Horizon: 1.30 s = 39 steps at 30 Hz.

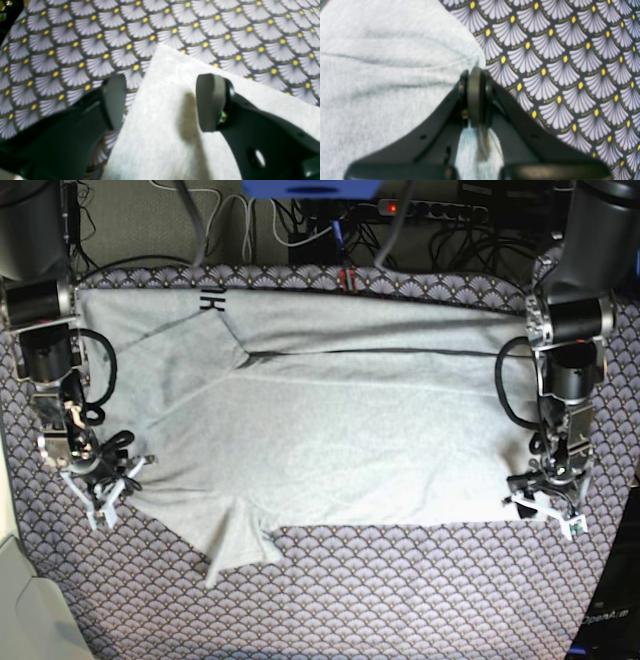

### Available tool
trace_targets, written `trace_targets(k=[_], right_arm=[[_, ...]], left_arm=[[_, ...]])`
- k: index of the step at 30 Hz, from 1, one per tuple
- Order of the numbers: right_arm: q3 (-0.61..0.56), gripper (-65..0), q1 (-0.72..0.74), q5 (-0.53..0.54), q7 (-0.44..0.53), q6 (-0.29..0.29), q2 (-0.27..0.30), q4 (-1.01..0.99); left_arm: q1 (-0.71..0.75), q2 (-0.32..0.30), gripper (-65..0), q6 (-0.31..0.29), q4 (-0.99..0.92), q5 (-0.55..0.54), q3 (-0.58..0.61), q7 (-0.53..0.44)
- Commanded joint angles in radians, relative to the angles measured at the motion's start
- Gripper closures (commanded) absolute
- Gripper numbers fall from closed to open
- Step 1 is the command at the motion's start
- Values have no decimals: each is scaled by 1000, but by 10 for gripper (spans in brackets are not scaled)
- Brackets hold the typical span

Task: Fold the T-shirt properly
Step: 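Close both grippers on the shirt's opposite long edge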

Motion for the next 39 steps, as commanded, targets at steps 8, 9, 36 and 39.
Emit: trace_targets(k=[8,9,36,39], right_arm=[[5,0,-1,-9,-5,0,15,15],[5,0,-1,-9,-7,0,15,15],[5,0,-1,-9,-10,0,14,15],[5,0,-2,-9,-10,0,14,15]], left_arm=[[-36,-11,-427,1,14,2,-1,-28],[-36,-11,-427,1,14,2,-1,-28],[-29,-13,-427,1,-126,-3,-1,-195],[-29,-16,-427,1,-132,0,-1,-195]])
